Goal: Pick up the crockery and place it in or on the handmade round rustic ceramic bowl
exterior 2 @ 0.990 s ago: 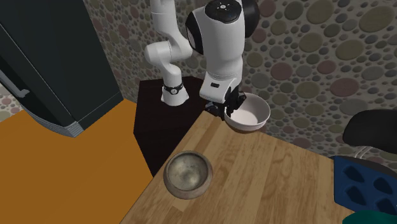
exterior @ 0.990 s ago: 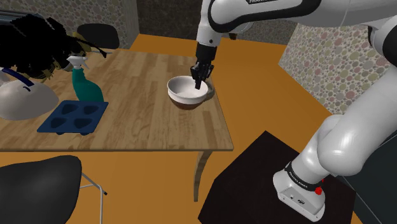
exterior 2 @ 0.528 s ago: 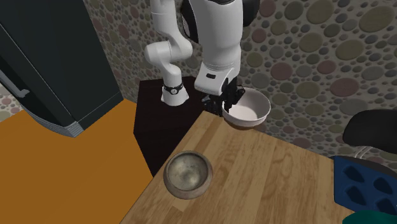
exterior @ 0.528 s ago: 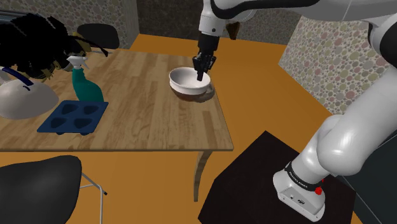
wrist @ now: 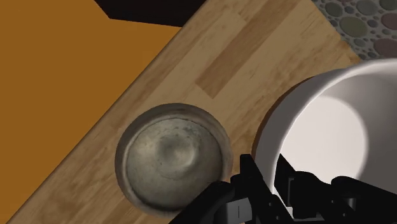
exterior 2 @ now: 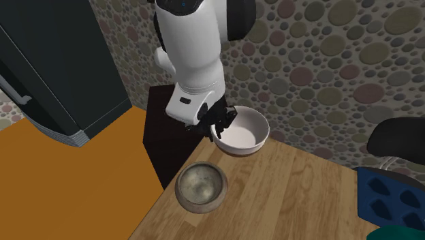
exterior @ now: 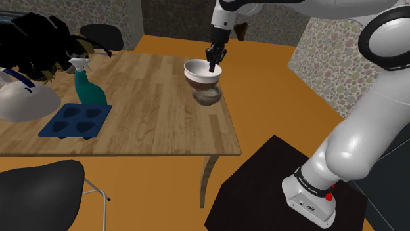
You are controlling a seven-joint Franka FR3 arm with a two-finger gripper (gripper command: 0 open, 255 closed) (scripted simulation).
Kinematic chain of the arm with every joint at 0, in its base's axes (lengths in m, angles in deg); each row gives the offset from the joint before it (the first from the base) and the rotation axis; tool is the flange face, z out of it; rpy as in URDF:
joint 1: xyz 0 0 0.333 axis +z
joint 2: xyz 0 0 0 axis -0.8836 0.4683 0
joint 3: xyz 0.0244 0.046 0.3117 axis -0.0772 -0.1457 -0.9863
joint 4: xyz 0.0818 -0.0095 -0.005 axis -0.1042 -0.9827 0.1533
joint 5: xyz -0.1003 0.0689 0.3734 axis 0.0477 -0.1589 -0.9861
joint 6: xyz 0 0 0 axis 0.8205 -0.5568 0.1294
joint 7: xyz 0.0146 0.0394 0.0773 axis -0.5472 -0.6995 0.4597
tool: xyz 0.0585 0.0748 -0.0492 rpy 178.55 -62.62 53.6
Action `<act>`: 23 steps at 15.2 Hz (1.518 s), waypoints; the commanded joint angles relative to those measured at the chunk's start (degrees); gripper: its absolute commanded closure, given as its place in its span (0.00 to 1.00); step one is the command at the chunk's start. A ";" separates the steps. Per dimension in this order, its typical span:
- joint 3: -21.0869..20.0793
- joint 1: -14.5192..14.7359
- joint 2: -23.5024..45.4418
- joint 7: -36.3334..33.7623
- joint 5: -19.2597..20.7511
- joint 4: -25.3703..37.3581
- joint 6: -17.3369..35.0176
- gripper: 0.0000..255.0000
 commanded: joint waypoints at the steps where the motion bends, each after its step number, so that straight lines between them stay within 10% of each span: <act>1: 1.18 -1.42 2.45 2.35 0.10 3.95 -1.89 1.00; 9: 4.34 -6.96 14.83 9.72 -0.52 22.70 -9.51 1.00; 23: 4.26 -6.53 14.06 11.13 -0.57 10.80 1.54 1.00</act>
